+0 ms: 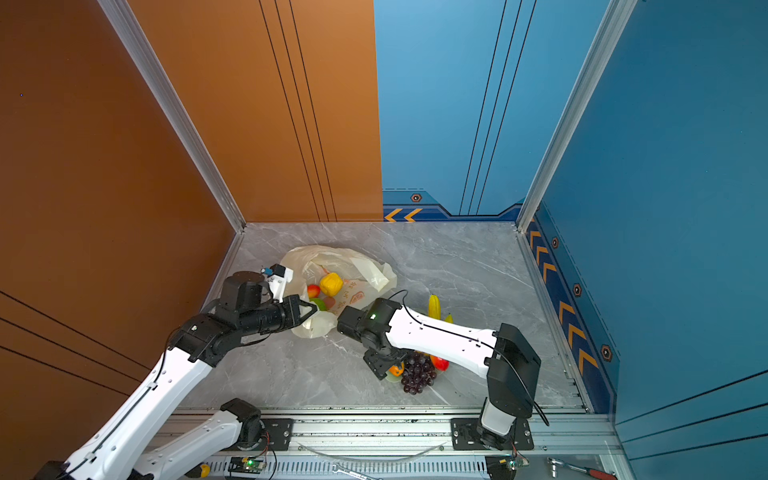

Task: Place the fruits into the plastic bag
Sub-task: 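Lower the right gripper onto the green-yellow papaya and close on it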

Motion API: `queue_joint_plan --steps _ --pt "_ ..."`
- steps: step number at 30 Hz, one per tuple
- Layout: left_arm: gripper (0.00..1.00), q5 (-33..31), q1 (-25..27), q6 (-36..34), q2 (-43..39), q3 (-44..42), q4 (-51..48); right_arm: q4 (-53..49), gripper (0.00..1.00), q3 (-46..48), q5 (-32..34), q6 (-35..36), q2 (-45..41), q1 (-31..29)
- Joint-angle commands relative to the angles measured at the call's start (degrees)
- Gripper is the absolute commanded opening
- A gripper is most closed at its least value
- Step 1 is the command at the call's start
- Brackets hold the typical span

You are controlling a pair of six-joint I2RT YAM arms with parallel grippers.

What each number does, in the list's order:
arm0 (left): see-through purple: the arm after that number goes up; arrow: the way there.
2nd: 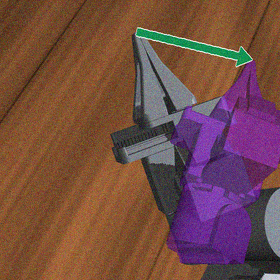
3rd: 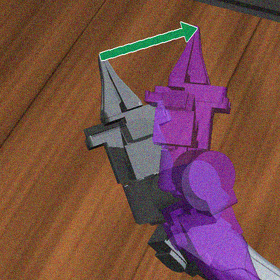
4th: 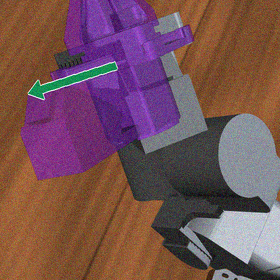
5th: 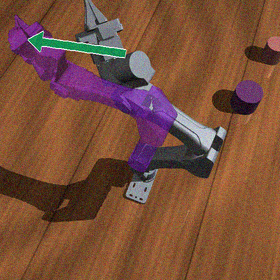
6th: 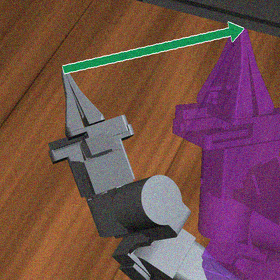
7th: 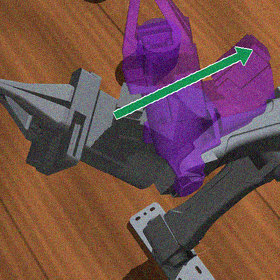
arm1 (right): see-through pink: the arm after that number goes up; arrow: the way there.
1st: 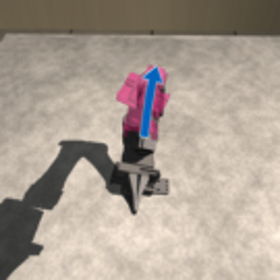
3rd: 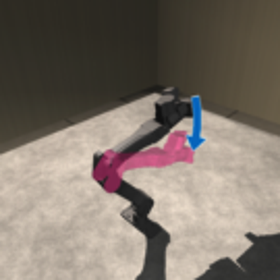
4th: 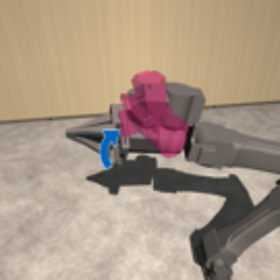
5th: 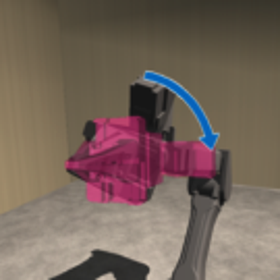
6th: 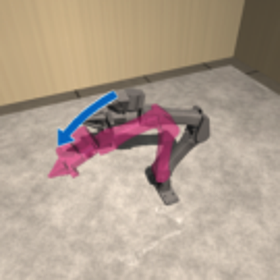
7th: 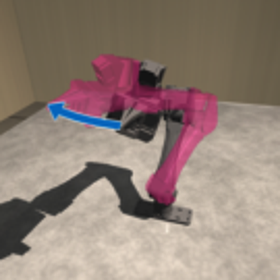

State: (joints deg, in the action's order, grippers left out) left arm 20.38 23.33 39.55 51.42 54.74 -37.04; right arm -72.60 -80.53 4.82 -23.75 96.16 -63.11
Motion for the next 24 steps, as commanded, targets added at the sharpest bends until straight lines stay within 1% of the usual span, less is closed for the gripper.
queue_joint_plan --steps 1,2,10,11,14,18,21,24 --pt "0.0 -1.3 0.3 0.4 -0.4 -0.5 -0.3 0.7 0.72 1.6 1.9 0.9 1.4 0.9" --pt "0.0 -1.2 0.3 0.3 -0.3 -0.5 -0.3 0.9 0.7 1.9 2.0 1.0 1.5 1.1" --pt "0.0 -1.6 0.3 0.2 0.6 -0.2 -0.2 3.6 0.68 5.2 0.9 1.2 1.7 3.0" --pt "0.0 -1.5 0.3 0.2 0.7 -0.2 -0.1 3.8 0.65 5.2 0.8 1.3 1.8 3.1" --pt "0.0 -1.5 0.3 0.1 1.2 0.1 0.0 4.5 0.64 5.3 0.3 1.5 2.7 3.4" --pt "0.0 -1.4 0.2 -0.1 1.8 0.7 0.0 5.5 0.59 5.5 -0.6 1.7 3.8 3.4" --pt "0.0 -1.5 0.2 -0.2 1.9 0.7 0.0 6.0 0.58 5.7 -0.8 1.8 4.1 3.4" --pt "0.0 -1.6 0.1 -0.1 1.9 0.6 0.0 6.2 0.52 5.8 -0.9 1.8 4.2 3.5"
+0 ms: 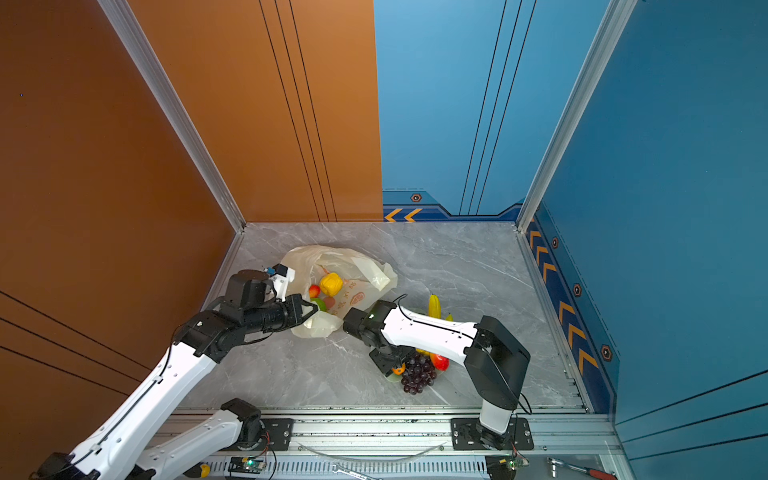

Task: Place the fruits into the plastic bag
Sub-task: 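Lower the right gripper onto the green-yellow papaya and close on it, then lift the papaya with the right gripper and carry it to the bag opening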

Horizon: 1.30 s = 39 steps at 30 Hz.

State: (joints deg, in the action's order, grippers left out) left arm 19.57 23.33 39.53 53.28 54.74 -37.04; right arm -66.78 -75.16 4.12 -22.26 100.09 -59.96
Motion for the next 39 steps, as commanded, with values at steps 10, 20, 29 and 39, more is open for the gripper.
queue_joint_plan --steps 10,20,29,39 --pt "0.0 -1.1 0.1 0.2 -0.4 0.2 0.0 0.0 0.31 -0.2 -0.1 -0.6 -0.9 0.6" --pt "0.0 -1.5 0.1 0.5 -1.4 -0.7 0.0 -3.7 0.31 -2.9 -1.6 -2.9 -6.5 1.4" --pt "0.0 -1.4 0.3 0.8 -1.9 -0.7 0.0 -3.9 0.31 -0.7 -5.7 -3.2 -14.4 3.8" --pt "0.0 -0.8 0.5 0.4 -1.0 0.2 0.0 1.3 0.31 4.3 -17.9 -7.0 -29.2 12.3"
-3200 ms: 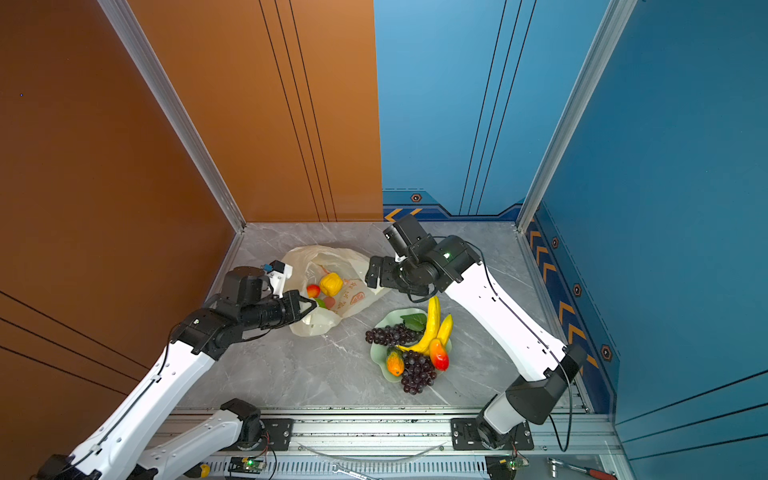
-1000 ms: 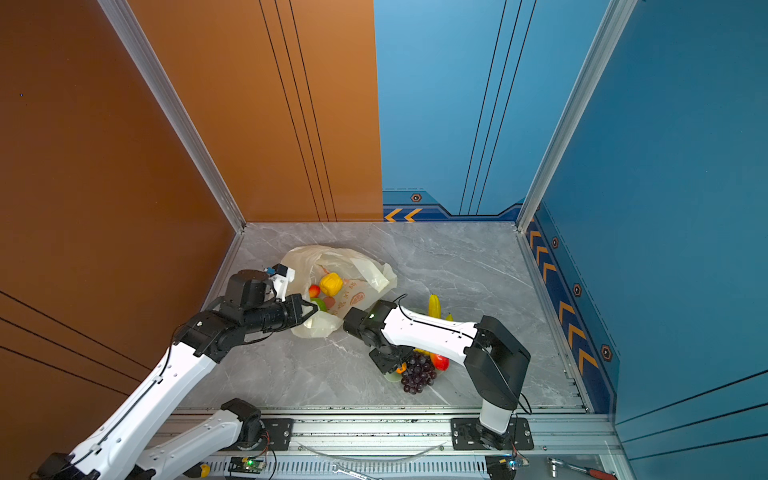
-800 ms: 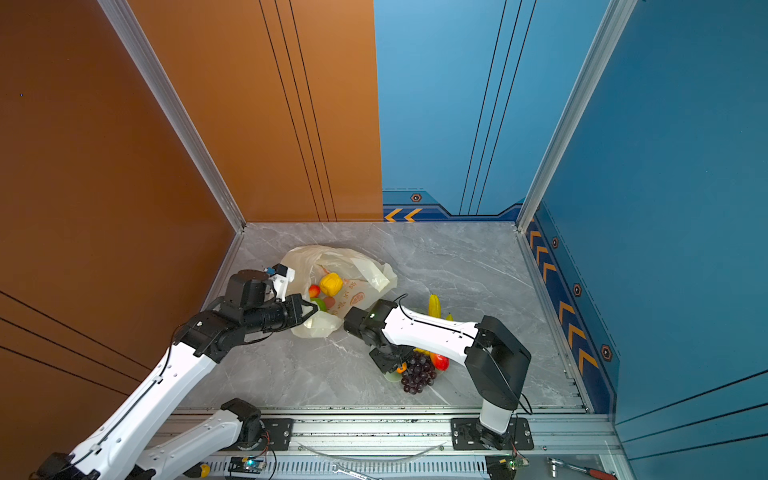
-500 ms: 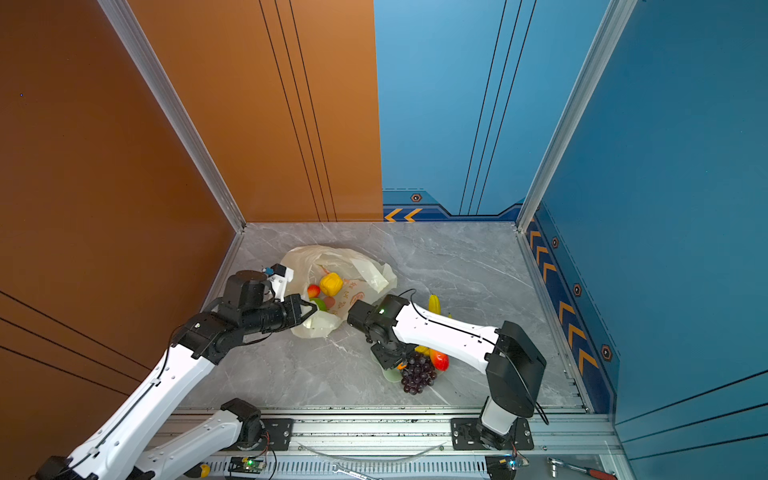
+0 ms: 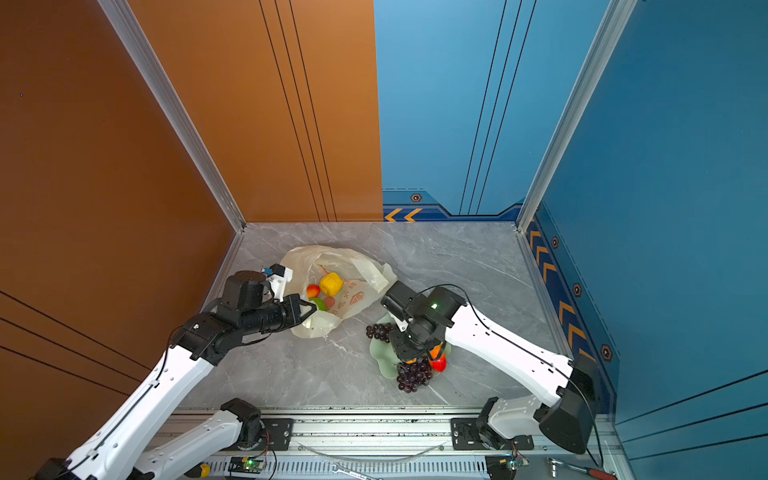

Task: Place the fruits into the plastic bag
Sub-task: 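Lift the papaya with the right gripper and carry it to the bag opening, then lower the papaya into the bag held open by the left gripper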

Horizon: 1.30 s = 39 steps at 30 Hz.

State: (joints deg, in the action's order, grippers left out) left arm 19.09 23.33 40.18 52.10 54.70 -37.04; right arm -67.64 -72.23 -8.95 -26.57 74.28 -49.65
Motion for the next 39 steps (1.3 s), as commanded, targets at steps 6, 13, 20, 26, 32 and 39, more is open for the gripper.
queue_joint_plan --steps 6,13,20,26,32,39 --pt "0.0 0.5 0.5 -0.9 1.4 1.3 0.0 11.4 0.31 2.8 -12.3 -9.3 -11.0 8.4" --pt "0.0 1.0 0.5 -1.1 1.7 1.5 -0.1 25.6 0.32 2.4 -16.1 -17.1 -12.7 10.7" --pt "0.0 1.3 0.1 -1.6 1.2 1.5 -0.7 36.1 0.32 -0.4 -19.9 -20.6 -5.7 10.2" --pt "0.0 1.7 -0.3 -1.6 0.9 1.5 -0.8 35.9 0.32 -7.5 -22.1 -17.4 4.3 9.8" --pt "0.0 2.4 -1.0 -1.8 0.8 1.3 -1.1 35.5 0.32 -13.8 -23.5 -14.4 14.4 6.9" --pt "0.0 2.7 -1.3 -1.9 1.3 1.9 -1.1 35.1 0.32 -22.6 -24.1 -11.8 26.0 6.1"
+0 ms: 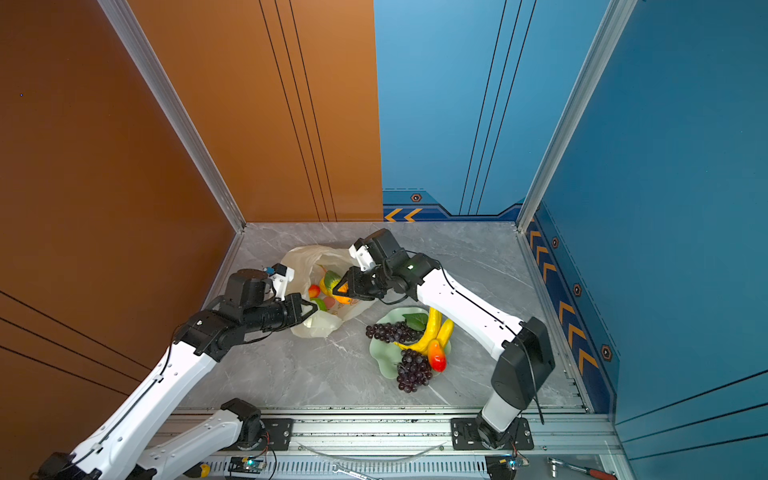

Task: Place the fruits into the plastic bag
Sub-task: 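Lower the papaya into the bag held open by the left gripper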

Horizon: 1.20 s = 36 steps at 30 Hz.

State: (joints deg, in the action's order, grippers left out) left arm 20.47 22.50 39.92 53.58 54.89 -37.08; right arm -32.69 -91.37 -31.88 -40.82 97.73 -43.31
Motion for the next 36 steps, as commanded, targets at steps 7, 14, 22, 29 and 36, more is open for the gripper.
queue_joint_plan --steps 7,14,22,29,36 --pt "0.0 0.9 -0.6 -1.5 0.2 2.2 -1.1 -1.3 0.32 -11.1 -0.9 4.3 12.4 -0.3" --pt "0.0 1.3 -1.1 -1.8 1.2 3.2 -1.1 -1.7 0.32 -18.8 4.6 4.8 19.5 -0.8" --pt "0.0 1.0 -1.4 -1.9 2.3 3.7 -1.1 -1.8 0.33 -24.7 11.8 3.4 26.9 -0.8" --pt "0.0 0.4 -1.5 -1.9 2.7 3.7 -0.9 -1.9 0.33 -28.3 15.6 3.8 31.3 -1.3" --pt "0.0 1.1 -1.8 -1.9 3.7 3.7 -0.8 -1.9 0.33 -30.8 15.1 3.9 36.0 -1.9"
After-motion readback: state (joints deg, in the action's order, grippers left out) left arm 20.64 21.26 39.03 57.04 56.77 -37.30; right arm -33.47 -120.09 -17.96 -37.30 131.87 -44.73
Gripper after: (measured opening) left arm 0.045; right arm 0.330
